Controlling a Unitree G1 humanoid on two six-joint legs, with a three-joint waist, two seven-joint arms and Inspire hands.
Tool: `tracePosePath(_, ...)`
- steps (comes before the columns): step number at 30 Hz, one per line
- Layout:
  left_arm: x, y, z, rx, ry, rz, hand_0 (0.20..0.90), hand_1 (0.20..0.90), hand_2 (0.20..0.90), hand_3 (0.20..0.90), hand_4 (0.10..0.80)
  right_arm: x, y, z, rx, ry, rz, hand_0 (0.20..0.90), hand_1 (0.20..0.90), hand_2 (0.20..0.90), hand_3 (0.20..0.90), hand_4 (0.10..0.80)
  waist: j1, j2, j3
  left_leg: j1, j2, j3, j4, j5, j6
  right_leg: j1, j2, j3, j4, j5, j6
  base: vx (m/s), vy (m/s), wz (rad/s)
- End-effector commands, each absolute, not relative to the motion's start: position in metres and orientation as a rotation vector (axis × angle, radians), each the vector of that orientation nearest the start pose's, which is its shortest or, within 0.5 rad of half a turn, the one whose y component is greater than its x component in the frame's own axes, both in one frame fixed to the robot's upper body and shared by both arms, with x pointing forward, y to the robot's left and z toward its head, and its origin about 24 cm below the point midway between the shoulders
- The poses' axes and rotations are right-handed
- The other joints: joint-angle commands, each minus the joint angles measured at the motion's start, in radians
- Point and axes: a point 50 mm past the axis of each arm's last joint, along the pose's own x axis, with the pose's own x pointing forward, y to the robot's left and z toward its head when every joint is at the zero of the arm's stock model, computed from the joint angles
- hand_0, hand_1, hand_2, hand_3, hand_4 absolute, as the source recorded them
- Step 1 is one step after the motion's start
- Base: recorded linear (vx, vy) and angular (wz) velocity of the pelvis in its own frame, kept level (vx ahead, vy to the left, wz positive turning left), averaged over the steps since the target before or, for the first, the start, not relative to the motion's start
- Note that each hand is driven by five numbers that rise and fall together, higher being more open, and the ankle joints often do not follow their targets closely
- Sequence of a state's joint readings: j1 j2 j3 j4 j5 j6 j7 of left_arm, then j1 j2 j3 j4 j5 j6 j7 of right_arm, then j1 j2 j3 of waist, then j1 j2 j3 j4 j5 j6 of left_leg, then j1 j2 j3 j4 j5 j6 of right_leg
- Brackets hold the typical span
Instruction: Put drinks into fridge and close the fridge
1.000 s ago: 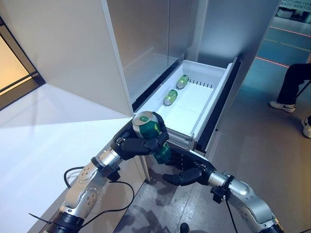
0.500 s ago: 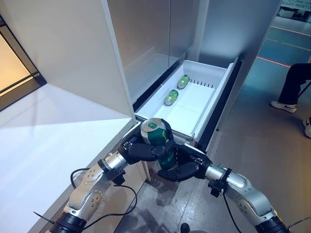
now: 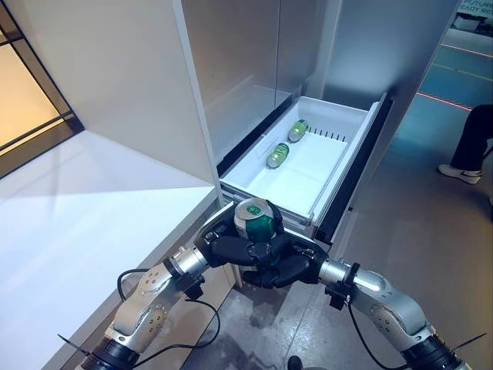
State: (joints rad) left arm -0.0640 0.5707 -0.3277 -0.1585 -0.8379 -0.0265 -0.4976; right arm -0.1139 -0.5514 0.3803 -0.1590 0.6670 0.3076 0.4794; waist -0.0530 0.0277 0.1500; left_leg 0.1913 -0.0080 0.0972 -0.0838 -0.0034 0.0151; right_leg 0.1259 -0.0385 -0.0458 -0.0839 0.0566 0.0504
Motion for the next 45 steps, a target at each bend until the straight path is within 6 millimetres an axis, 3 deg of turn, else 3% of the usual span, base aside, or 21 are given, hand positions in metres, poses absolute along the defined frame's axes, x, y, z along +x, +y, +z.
tracePosePath(1, 0.252, 0.122, 0.162, -0.294, -0.452, -1.004, 0.3, 0.3, 0.3, 0.2, 0.1, 0.236, -0.086, 0.114, 0.215, 0.012, 1.19, 0.9, 0.9, 0.9, 0.9, 0.8, 0.008, -0.019, -0.076, -0.023, -0.053, -0.055, 0.05, -0.071, 0.021, -0.009, 0.037, -0.018, 0.119, -0.139, 0.011, 0.0, 0.0, 0.0)
tracePosePath(5, 0.252, 0.119, 0.161, -0.314, -0.449, -1.016, 0.3, 0.3, 0.3, 0.2, 0.1, 0.237, -0.085, 0.115, 0.224, 0.014, 1.188, 0.9, 0.9, 0.9, 0.9, 0.8, 0.007, -0.019, -0.075, -0.022, -0.053, -0.054, 0.049, -0.07, 0.022, -0.009, 0.037, -0.017, 0.117, -0.136, 0.011, 0.0, 0.0, 0.0)
tracePosePath(6, 0.252, 0.119, 0.161, -0.318, -0.45, -1.02, 0.3, 0.3, 0.3, 0.2, 0.1, 0.237, -0.085, 0.115, 0.234, 0.016, 1.185, 0.804, 0.804, 0.804, 0.787, 0.687, 0.007, -0.019, -0.075, -0.021, -0.052, -0.054, 0.049, -0.07, 0.022, -0.009, 0.036, -0.017, 0.117, -0.136, 0.012, 0.0, 0.0, 0.0)
tracePosePath(7, 0.25, 0.117, 0.16, -0.323, -0.451, -1.032, 0.3, 0.3, 0.3, 0.2, 0.1, 0.237, -0.084, 0.114, 0.268, 0.023, 1.177, 0.46, 0.46, 0.46, 0.387, 0.287, 0.007, -0.019, -0.075, -0.02, -0.052, -0.054, 0.048, -0.07, 0.022, -0.008, 0.036, -0.017, 0.117, -0.136, 0.012, 0.0, 0.0, 0.0)
tracePosePath(8, 0.25, 0.116, 0.16, -0.323, -0.452, -1.038, 0.3, 0.3, 0.3, 0.2, 0.1, 0.237, -0.084, 0.113, 0.28, 0.025, 1.171, 0.3, 0.3, 0.3, 0.2, 0.1, 0.006, -0.019, -0.075, -0.02, -0.052, -0.054, 0.049, -0.07, 0.022, -0.007, 0.036, -0.017, 0.117, -0.136, 0.012, 0.0, 0.0, 0.0)
tracePosePath(22, 0.243, 0.117, 0.161, -0.33, -0.528, -1.018, 0.3, 0.3, 0.3, 0.2, 0.1, 0.24, -0.089, 0.108, 0.435, 0.032, 1.01, 0.3, 0.3, 0.3, 0.2, 0.1, 0.004, -0.015, -0.076, -0.019, -0.054, -0.047, 0.045, -0.073, 0.025, -0.009, 0.028, -0.022, 0.108, -0.128, 0.017, 0.0, 0.0, 0.0)
tracePosePath(32, 0.242, 0.121, 0.163, -0.207, -0.557, -0.992, 0.3, 0.3, 0.3, 0.2, 0.1, 0.25, -0.104, 0.11, 0.289, 0.01, 0.929, 0.3, 0.3, 0.3, 0.2, 0.1, 0.004, -0.016, -0.078, -0.018, -0.057, -0.042, 0.04, -0.074, 0.027, -0.011, 0.025, -0.024, 0.106, -0.126, 0.02, 0.0, 0.0, 0.0)
tracePosePath(33, 0.243, 0.121, 0.164, -0.194, -0.564, -0.989, 0.324, 0.324, 0.324, 0.227, 0.127, 0.252, -0.106, 0.113, 0.268, 0.006, 0.923, 0.3, 0.3, 0.3, 0.2, 0.1, 0.003, -0.017, -0.078, -0.017, -0.057, -0.043, 0.04, -0.074, 0.028, -0.011, 0.025, -0.023, 0.106, -0.125, 0.02, 0.0, 0.0, 0.0)
tracePosePath(34, 0.243, 0.123, 0.166, -0.173, -0.579, -0.978, 0.469, 0.469, 0.469, 0.398, 0.298, 0.255, -0.111, 0.117, 0.237, -0.002, 0.906, 0.3, 0.3, 0.3, 0.2, 0.1, 0.004, -0.02, -0.078, -0.018, -0.058, -0.046, 0.041, -0.074, 0.028, -0.011, 0.026, -0.021, 0.106, -0.124, 0.019, 0.0, 0.0, 0.0)
tracePosePath(35, 0.244, 0.124, 0.168, -0.161, -0.595, -0.969, 0.9, 0.9, 0.9, 0.9, 0.8, 0.258, -0.114, 0.12, 0.212, -0.011, 0.894, 0.3, 0.3, 0.3, 0.2, 0.1, 0.004, -0.021, -0.078, -0.017, -0.059, -0.048, 0.041, -0.075, 0.029, -0.011, 0.027, -0.019, 0.105, -0.124, 0.019, 0.0, 0.0, 0.0)
tracePosePath(40, 0.244, 0.129, 0.176, -0.138, -0.657, -0.93, 0.9, 0.9, 0.9, 0.9, 0.8, 0.265, -0.124, 0.13, 0.162, -0.038, 0.848, 0.3, 0.3, 0.3, 0.2, 0.1, 0.006, -0.025, -0.08, -0.014, -0.059, -0.053, 0.041, -0.077, 0.028, -0.007, 0.026, -0.02, 0.105, -0.123, 0.02, 0.0, 0.0, 0.0)
tracePosePath(45, 0.242, 0.145, 0.196, -0.129, -0.824, -0.753, 0.9, 0.9, 0.9, 0.9, 0.8, 0.276, -0.141, 0.148, 0.111, -0.104, 0.76, 0.3, 0.3, 0.3, 0.2, 0.1, 0.012, -0.038, -0.088, -0.024, -0.057, -0.058, 0.042, -0.072, 0.026, -0.017, 0.028, -0.022, 0.104, -0.116, 0.018, -0.027, -0.011, 0.0)
